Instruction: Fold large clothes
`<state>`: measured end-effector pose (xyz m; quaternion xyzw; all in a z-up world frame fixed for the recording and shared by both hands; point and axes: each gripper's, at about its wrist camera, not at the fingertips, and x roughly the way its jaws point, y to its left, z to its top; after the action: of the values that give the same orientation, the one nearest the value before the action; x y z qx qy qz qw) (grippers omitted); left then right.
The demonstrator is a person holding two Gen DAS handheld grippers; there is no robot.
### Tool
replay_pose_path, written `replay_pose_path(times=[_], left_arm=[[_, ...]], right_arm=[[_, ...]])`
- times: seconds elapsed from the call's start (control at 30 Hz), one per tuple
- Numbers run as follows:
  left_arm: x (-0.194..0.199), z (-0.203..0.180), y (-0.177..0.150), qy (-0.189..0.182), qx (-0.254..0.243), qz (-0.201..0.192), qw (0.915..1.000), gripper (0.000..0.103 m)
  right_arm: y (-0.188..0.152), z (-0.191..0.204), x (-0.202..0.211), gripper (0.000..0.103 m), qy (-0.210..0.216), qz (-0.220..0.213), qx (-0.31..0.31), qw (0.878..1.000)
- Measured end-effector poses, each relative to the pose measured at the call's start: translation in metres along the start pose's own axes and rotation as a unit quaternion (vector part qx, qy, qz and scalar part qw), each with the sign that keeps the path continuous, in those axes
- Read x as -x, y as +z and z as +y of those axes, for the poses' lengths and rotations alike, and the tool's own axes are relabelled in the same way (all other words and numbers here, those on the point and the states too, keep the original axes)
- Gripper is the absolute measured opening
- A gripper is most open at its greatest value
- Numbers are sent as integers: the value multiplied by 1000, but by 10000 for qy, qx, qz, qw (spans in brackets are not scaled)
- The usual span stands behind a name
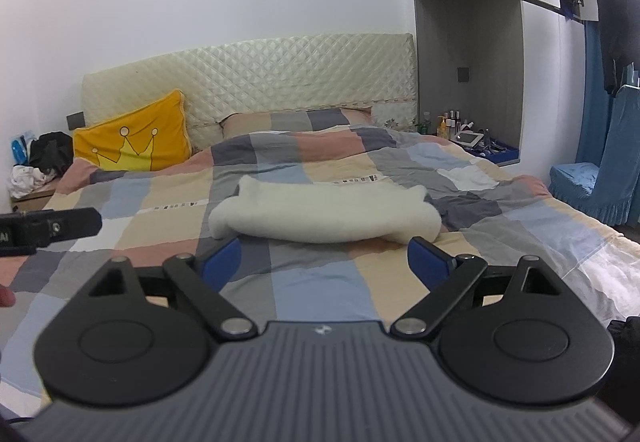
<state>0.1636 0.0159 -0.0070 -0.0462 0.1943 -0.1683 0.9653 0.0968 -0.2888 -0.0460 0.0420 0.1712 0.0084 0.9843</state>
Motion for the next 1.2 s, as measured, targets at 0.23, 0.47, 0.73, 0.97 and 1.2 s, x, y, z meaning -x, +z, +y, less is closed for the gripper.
replay_pose_path(times=[0.23,0.47,0.73,0.97,1.2], left_arm=[[1,-2,-1,80,-56,-7,10000,102],[3,-4,-2,95,-74,-17,9999,102],[5,-5,-2,69,-84,0,9999,102],[6,-5,-2,102,-87,0,9999,102],[10,-5,-3,173,-117,-29,9998,102]], right_arm=[[-1,1,2,92,31,-1,8,10000],[-1,1,2,92,48,23,-26,10000],[-2,2,1,92,33,23,-31,10000],[-2,1,1,92,11,3,-26,10000],[-2,2,3,92,-7,9,10,10000]])
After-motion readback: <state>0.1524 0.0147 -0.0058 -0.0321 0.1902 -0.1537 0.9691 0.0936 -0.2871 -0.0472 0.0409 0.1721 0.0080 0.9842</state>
